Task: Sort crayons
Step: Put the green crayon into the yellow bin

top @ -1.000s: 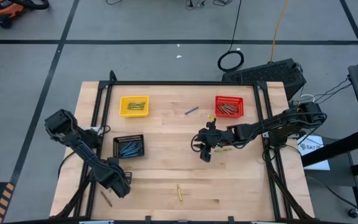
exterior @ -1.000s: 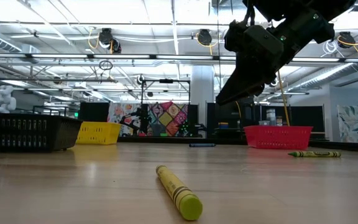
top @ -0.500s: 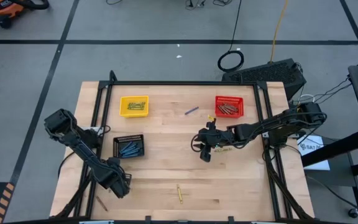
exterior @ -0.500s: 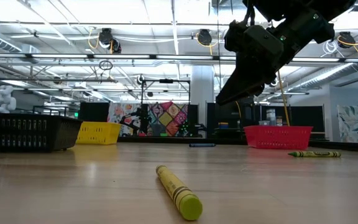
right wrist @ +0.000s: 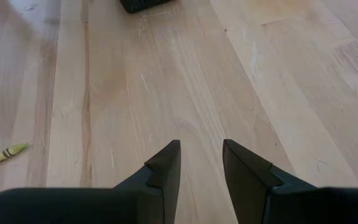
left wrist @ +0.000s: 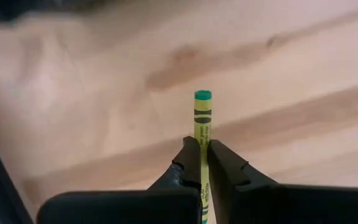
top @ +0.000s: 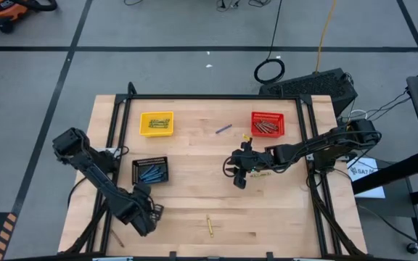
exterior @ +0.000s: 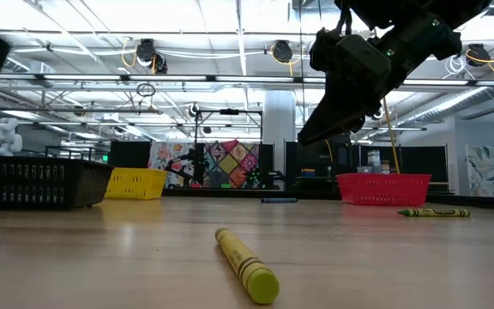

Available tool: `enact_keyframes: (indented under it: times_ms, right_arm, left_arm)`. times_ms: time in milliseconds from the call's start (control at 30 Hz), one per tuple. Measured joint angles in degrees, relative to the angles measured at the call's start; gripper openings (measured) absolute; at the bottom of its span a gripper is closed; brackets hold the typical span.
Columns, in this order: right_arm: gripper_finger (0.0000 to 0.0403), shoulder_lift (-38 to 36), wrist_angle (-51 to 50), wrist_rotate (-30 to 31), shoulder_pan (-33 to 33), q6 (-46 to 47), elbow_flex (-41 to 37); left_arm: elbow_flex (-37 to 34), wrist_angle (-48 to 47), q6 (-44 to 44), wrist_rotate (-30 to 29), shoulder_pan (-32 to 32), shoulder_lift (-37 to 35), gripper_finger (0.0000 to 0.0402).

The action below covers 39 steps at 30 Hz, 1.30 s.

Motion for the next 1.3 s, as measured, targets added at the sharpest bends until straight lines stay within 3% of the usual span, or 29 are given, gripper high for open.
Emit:
enact_keyframes:
  times_ms: [233,400,667,933,1300]
  right_arm:
    - [0.0107,0.0,0.0,0.0,0.0,0.5,0.0]
    - [0.0107,0.0,0.0,0.0,0.0,0.7,0.0]
    - [0.0107,0.0,0.0,0.2,0.0,0.1,0.0]
    - [0.0107,0.0,1.2,0.3,-0.2,-3.3,0.0]
    - [0.0107,0.0,7.1,0.3,-2.3,-10.6,0.0]
  left_arm:
    - [2.5,-3.8,0.1,-8.5,0.6,-0.1,0.0005]
    - [2.5,-4.2,3.4,-11.8,2.5,-0.5,0.0005]
    - [2.6,-5.4,12.3,-23.3,7.4,-4.6,0.0005]
    - [2.6,-15.9,19.4,-30.4,16.2,-8.6,0.0005]
    - [2.6,-16.1,41.7,-33.8,33.3,-11.3,0.0005]
